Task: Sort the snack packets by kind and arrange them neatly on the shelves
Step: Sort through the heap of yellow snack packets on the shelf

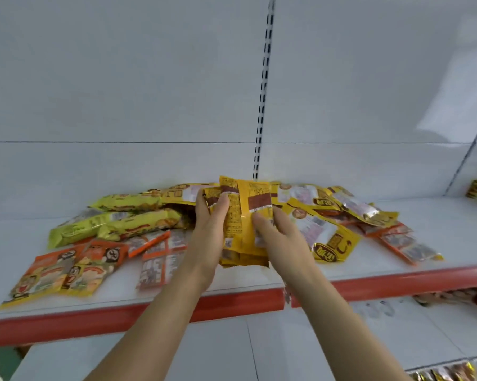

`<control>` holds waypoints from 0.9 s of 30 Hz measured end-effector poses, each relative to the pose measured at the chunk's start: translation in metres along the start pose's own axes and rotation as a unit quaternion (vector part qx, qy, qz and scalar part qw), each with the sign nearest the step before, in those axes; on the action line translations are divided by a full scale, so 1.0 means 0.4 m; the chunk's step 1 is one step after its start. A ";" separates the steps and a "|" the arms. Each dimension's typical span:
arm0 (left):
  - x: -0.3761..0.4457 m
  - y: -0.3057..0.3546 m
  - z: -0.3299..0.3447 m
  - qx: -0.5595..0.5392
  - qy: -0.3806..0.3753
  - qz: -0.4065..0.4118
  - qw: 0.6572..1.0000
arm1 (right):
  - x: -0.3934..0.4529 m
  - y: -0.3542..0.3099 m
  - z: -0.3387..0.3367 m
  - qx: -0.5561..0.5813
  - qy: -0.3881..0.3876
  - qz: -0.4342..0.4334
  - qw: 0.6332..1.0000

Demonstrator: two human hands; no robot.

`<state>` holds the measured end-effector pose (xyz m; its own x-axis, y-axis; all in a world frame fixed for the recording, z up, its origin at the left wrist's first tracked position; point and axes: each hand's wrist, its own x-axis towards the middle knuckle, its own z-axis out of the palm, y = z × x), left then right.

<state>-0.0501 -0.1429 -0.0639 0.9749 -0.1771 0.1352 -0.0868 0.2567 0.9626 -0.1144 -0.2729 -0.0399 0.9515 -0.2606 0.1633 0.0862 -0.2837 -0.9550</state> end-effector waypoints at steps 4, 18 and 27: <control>0.045 -0.028 0.114 0.017 -0.117 -0.066 0.991 | -0.019 0.016 -0.121 0.008 0.006 0.022 1.000; -0.078 -0.128 0.784 0.070 -0.262 -0.009 0.962 | -0.173 0.129 -0.693 0.041 0.216 -0.029 0.975; -0.175 -0.254 1.265 0.079 -0.335 -0.009 0.939 | -0.197 0.271 -1.173 0.025 0.263 0.009 0.965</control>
<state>-0.2134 -0.6374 -0.0523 0.6328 -0.7517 0.1855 -0.1523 0.1141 0.9817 -0.3187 -0.7162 -0.0400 0.6734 -0.7001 0.2374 0.0975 -0.2342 -0.9673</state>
